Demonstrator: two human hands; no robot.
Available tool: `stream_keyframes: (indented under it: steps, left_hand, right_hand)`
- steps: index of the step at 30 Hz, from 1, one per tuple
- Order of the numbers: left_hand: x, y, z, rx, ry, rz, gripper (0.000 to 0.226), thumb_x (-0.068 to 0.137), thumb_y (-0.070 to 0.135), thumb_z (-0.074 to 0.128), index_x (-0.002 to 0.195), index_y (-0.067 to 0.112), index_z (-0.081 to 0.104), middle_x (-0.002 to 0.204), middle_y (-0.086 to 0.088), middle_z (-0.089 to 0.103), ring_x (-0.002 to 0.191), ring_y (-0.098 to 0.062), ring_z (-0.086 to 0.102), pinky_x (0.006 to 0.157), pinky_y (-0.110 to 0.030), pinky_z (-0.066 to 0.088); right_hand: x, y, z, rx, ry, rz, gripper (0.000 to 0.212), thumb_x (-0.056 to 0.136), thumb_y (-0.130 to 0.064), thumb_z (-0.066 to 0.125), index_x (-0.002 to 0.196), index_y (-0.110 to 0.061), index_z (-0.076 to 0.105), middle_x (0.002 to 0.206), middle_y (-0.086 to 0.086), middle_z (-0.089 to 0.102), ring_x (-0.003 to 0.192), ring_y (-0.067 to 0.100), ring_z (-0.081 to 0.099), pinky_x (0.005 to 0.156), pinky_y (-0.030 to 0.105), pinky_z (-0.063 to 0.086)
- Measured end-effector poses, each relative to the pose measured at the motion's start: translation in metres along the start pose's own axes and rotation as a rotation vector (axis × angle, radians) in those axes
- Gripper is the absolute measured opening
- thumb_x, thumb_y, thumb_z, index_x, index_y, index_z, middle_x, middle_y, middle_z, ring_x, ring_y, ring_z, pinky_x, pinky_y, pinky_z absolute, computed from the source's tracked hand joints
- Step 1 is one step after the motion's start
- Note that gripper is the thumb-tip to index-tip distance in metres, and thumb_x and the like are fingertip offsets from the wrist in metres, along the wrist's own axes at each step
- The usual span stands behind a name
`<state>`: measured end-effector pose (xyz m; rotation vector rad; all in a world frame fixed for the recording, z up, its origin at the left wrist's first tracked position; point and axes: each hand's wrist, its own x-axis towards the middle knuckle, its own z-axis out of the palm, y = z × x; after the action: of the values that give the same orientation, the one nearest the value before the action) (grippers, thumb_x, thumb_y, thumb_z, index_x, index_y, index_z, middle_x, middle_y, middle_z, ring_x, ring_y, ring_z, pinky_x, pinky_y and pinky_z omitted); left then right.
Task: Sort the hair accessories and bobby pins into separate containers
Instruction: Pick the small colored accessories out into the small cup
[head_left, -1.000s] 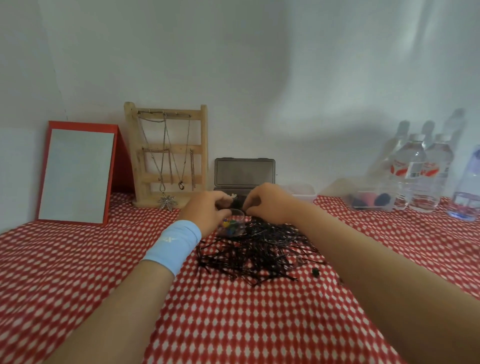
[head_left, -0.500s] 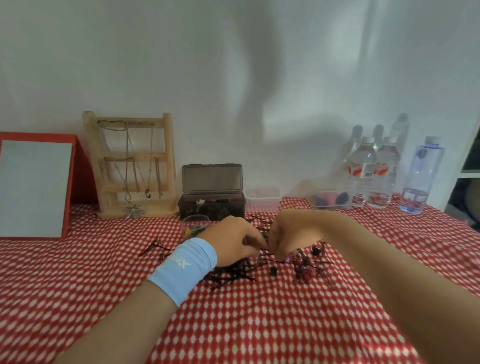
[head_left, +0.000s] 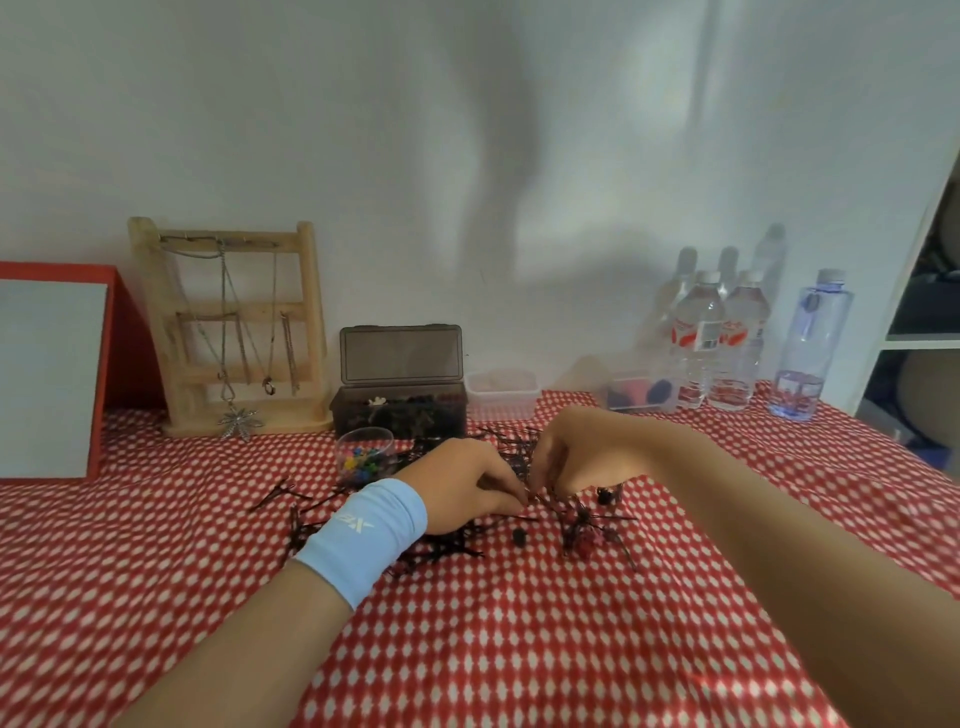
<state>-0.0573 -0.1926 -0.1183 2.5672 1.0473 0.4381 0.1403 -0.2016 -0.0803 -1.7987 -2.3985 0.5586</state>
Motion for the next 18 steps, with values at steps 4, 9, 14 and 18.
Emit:
stream_keyframes:
  steps: [4, 9, 14, 18]
  left_hand:
    - [0.001, 0.011, 0.006, -0.048, -0.043, 0.03, 0.015, 0.084, 0.032, 0.075, 0.098, 0.029, 0.078, 0.092, 0.022, 0.061, 0.087, 0.001, 0.057, 0.081, -0.014, 0.045]
    - [0.004, 0.01, 0.011, 0.053, -0.125, 0.012, 0.018, 0.084, 0.028, 0.075, 0.102, 0.029, 0.076, 0.103, 0.015, 0.071, 0.092, -0.001, 0.062, 0.088, -0.02, 0.05]
    - [0.003, 0.006, 0.004, 0.035, -0.095, 0.002, 0.019, 0.086, 0.025, 0.073, 0.104, 0.029, 0.075, 0.102, 0.015, 0.071, 0.091, 0.0, 0.063, 0.086, -0.016, 0.049]
    - [-0.002, -0.016, -0.025, 0.003, 0.125, -0.063, 0.014, 0.086, 0.027, 0.074, 0.097, 0.034, 0.073, 0.094, 0.019, 0.068, 0.088, 0.003, 0.062, 0.087, -0.02, 0.049]
  right_hand:
    - [-0.007, 0.003, -0.005, -0.076, -0.06, -0.013, 0.021, 0.08, -0.012, 0.081, 0.092, -0.029, 0.082, 0.086, -0.016, 0.077, 0.083, -0.001, 0.07, 0.083, 0.013, 0.052]
    - [-0.005, 0.005, 0.002, -0.209, -0.123, 0.0, 0.022, 0.081, -0.02, 0.082, 0.102, -0.028, 0.082, 0.095, -0.007, 0.079, 0.093, 0.007, 0.07, 0.088, 0.017, 0.05]
    - [0.001, 0.0, 0.002, -0.216, -0.127, 0.007, 0.018, 0.082, -0.019, 0.081, 0.099, -0.025, 0.082, 0.086, -0.005, 0.079, 0.082, 0.004, 0.071, 0.086, 0.018, 0.052]
    - [0.009, -0.015, -0.005, -0.058, -0.021, -0.014, 0.016, 0.083, -0.015, 0.079, 0.093, -0.027, 0.081, 0.087, -0.013, 0.078, 0.086, 0.002, 0.071, 0.094, 0.023, 0.052]
